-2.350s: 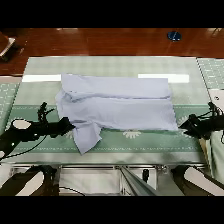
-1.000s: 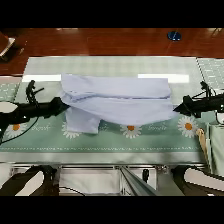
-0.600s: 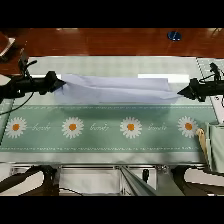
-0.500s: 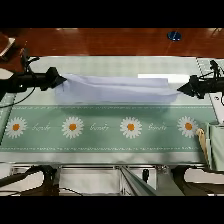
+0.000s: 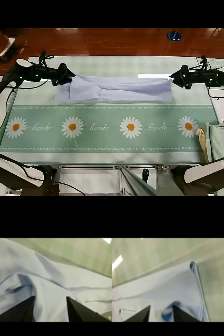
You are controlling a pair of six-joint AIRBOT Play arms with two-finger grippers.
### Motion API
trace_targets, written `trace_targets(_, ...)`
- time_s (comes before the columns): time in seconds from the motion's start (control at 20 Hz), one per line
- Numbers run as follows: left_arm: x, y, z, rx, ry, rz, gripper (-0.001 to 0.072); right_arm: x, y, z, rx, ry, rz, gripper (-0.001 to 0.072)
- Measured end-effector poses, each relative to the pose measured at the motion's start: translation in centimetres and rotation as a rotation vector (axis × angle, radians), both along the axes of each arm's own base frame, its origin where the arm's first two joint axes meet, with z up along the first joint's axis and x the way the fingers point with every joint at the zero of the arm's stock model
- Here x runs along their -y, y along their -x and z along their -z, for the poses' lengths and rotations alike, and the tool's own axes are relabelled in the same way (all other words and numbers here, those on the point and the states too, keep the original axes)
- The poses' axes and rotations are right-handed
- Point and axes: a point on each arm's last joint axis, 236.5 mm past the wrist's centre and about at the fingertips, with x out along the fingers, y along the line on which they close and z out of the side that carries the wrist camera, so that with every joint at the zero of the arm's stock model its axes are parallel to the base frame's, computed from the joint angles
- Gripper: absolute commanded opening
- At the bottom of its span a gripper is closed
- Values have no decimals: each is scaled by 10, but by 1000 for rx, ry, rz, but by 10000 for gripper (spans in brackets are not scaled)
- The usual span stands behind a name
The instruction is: Fold the shirts.
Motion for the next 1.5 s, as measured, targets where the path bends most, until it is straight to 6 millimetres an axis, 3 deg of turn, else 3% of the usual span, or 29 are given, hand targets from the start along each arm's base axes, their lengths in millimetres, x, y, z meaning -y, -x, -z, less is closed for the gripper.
trace_targets(0.1,-14,6,3,-31,-10,20,506,8,-6,-5,32,5,0,418)
trace_targets(0.3,-74,28,-10,-81,-75,6,506,44,3,-15,36,6,18,417)
trace_targets(0.4,-96,37,-28,-52,-119,-42,505,57,20,-4,-28,37,5,417)
trace_targets(0.55,-100,46,-55,62,-200,-128,505,59,39,16,-123,81,-19,417)
trace_targets(0.7,-71,59,-75,170,-248,-135,505,43,45,34,-185,91,-58,417)
trace_targets(0.9,-13,71,-85,252,-264,-49,504,8,49,56,-246,83,-129,400)
trace_targets(0.95,2,72,-86,271,-265,-27,504,-3,49,59,-251,78,-149,356)
trace_targets(1.05,29,71,-83,300,-265,10,502,-21,45,63,-249,83,-178,19)
trace_targets(1.1,43,72,-81,309,-257,26,457,-28,42,63,-241,85,-192,19)
trace_targets(1.15,56,73,-79,315,-250,43,209,-38,37,55,-219,69,-210,19)
trace_targets(1.2,68,75,-76,315,-245,63,39,-46,34,47,-197,58,-229,18)
trace_targets(1.35,101,85,-68,315,-232,130,29,-60,40,4,-103,91,-320,18)
trace_targets(1.5,131,97,-64,325,-226,199,28,-56,69,-40,-34,223,-349,19)
